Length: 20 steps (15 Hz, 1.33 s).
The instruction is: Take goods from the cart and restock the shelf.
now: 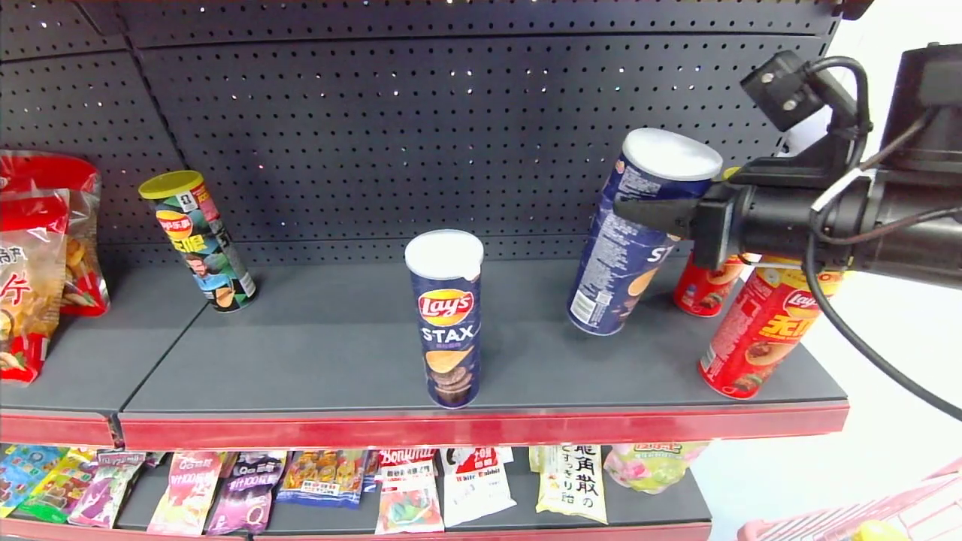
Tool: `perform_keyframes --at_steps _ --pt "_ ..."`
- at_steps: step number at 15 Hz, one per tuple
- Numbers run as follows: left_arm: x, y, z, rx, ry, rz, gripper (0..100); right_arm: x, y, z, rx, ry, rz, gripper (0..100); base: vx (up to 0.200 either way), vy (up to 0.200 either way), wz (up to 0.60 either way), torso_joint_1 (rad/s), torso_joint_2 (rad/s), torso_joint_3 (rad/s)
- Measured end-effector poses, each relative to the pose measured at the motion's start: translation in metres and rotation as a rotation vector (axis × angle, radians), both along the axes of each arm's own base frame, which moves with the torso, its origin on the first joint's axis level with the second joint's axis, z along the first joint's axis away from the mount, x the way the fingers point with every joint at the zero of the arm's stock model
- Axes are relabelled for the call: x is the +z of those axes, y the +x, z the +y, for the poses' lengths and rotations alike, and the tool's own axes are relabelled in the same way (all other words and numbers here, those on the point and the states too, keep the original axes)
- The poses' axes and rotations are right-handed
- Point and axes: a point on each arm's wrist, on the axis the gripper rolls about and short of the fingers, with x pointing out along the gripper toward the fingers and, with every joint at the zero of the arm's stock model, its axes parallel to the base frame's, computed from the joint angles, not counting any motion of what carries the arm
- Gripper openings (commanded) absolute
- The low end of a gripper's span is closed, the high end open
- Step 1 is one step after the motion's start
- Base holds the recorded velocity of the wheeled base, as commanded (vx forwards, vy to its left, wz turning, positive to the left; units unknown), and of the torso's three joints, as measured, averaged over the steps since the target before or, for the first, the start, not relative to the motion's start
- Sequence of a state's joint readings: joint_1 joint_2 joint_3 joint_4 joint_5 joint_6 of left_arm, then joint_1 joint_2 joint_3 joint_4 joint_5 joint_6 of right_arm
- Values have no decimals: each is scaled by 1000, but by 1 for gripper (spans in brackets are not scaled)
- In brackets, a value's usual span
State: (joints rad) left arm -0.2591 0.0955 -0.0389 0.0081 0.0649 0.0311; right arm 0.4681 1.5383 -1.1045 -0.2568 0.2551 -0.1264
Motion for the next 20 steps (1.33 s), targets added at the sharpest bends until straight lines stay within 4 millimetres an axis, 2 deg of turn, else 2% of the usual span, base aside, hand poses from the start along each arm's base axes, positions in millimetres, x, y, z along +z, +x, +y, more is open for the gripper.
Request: perform_keyframes --at_steps 11,16,20 --pt "-6 1 0 -2 1 19 100 -34 73 56 57 -46 51 0 0 0 0 0 0 0" --pt "-6 1 0 -2 1 19 100 -45 94 81 88 -46 49 0 0 0 0 0 0 0" --pt "-6 1 0 -3 1 19 100 -50 107 93 96 -41 41 0 0 0 0 0 0 0"
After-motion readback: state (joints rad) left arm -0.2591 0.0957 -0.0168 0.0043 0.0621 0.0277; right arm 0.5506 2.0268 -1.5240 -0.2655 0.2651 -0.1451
